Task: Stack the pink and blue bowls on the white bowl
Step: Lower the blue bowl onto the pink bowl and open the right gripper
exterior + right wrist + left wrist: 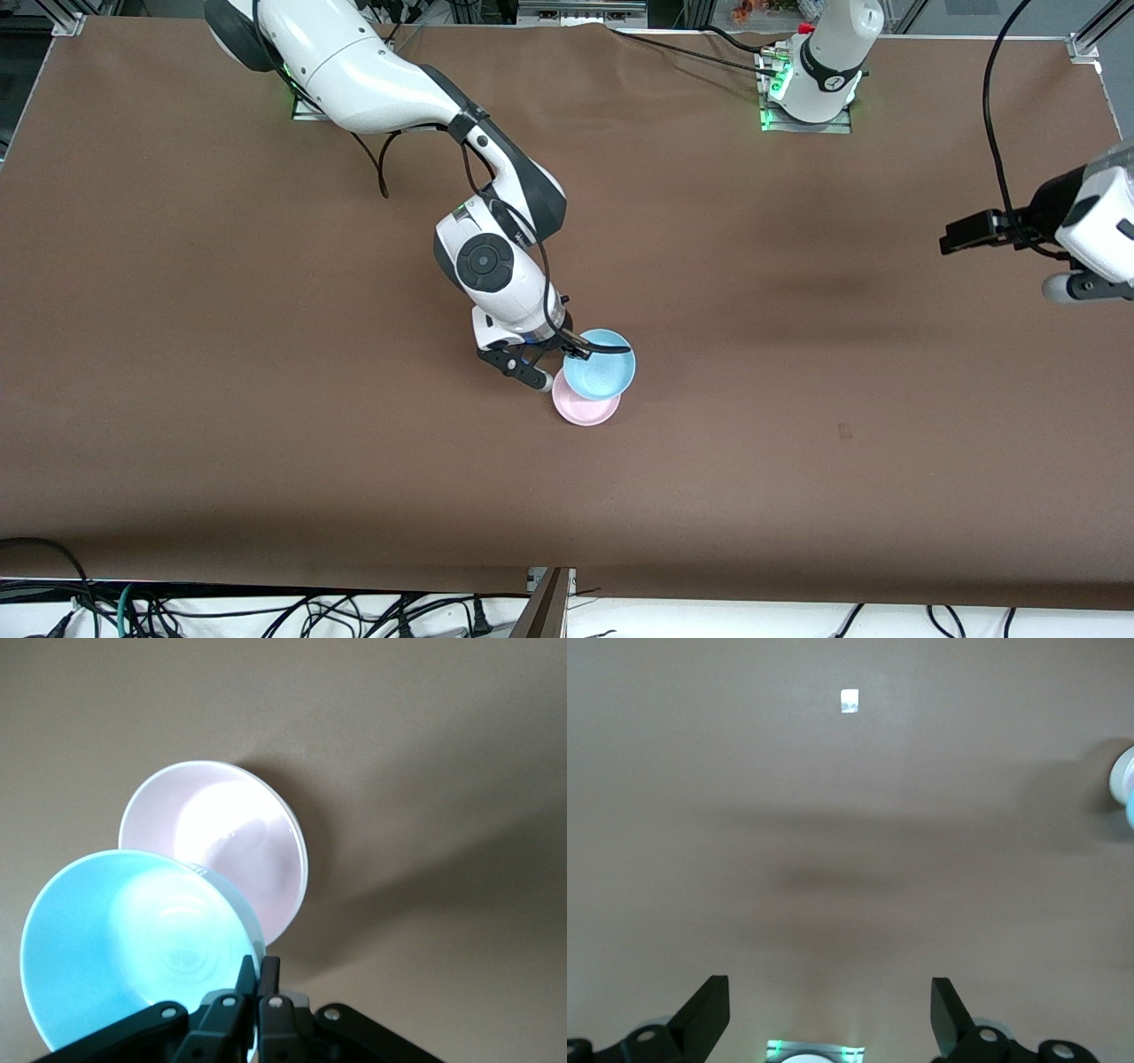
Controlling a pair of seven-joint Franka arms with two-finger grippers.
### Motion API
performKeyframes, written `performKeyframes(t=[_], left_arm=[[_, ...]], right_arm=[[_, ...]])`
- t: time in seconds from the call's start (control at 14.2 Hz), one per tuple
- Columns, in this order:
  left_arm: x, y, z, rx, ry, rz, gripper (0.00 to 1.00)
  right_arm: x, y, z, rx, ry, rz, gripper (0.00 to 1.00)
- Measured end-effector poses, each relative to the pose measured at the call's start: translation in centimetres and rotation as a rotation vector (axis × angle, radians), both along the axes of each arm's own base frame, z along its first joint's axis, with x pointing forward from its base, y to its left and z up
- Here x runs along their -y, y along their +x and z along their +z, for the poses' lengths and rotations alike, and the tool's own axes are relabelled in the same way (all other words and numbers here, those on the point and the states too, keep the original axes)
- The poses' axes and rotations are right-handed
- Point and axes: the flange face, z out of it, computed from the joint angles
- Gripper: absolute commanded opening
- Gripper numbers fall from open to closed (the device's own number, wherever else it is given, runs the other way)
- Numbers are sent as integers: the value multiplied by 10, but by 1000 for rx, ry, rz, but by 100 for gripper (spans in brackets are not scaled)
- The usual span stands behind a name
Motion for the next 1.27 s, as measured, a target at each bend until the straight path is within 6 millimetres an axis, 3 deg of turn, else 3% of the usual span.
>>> performKeyframes(t=[0.42,0.91,1.27], left_arm=[[-1,4,-24,-46,10,-3,100],[-6,6,-21,-31,9,6,100],[-7,7,-24,-34,8,6,100]], right_arm=[[11,11,-1,48,-50,15,0],[13,19,-3,116,-39,14,0],[9,17,-22,120,-43,20,0]])
